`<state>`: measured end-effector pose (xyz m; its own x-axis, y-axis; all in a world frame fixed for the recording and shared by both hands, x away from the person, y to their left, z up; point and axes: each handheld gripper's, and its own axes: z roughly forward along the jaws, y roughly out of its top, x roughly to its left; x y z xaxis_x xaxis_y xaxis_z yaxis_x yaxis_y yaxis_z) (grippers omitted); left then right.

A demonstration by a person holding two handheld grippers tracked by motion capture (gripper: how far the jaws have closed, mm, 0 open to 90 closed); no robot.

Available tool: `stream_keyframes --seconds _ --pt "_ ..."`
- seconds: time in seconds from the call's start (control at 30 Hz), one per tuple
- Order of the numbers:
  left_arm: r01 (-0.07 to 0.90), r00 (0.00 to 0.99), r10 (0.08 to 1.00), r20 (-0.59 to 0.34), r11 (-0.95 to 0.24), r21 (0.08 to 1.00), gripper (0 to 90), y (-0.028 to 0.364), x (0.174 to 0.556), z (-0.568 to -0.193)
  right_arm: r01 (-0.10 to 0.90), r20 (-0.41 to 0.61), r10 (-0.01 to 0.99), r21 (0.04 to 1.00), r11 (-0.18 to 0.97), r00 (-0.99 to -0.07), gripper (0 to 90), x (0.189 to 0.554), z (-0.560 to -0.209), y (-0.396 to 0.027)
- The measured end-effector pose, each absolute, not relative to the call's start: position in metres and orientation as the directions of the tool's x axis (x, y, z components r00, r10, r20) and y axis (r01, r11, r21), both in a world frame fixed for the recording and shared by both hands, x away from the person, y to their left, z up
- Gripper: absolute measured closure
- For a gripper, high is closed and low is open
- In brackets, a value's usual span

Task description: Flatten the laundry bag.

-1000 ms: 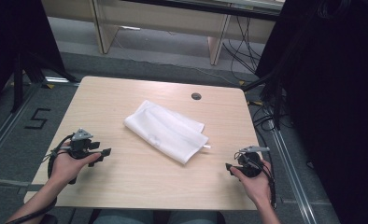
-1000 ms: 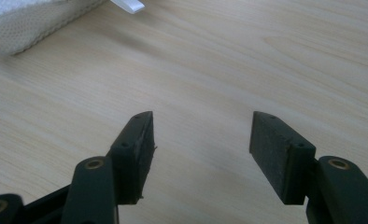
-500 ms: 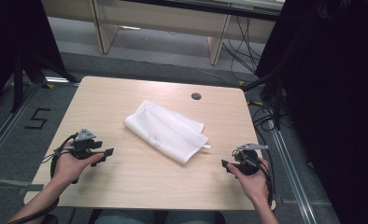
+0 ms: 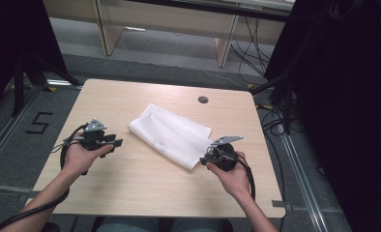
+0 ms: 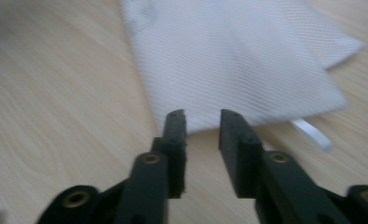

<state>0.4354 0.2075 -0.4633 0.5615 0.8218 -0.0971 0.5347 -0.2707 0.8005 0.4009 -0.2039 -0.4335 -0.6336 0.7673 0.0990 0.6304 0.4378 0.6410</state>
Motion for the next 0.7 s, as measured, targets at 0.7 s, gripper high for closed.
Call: stream_keyframes --seconds 0.7 --pt "0.553 0.605 0.792 -0.081 -0.345 0.758 71.1 0.198 0.434 -0.474 0.664 0.104 0.725 0.507 0.55 -0.68 90.0 0.428 -0.472 -0.171"
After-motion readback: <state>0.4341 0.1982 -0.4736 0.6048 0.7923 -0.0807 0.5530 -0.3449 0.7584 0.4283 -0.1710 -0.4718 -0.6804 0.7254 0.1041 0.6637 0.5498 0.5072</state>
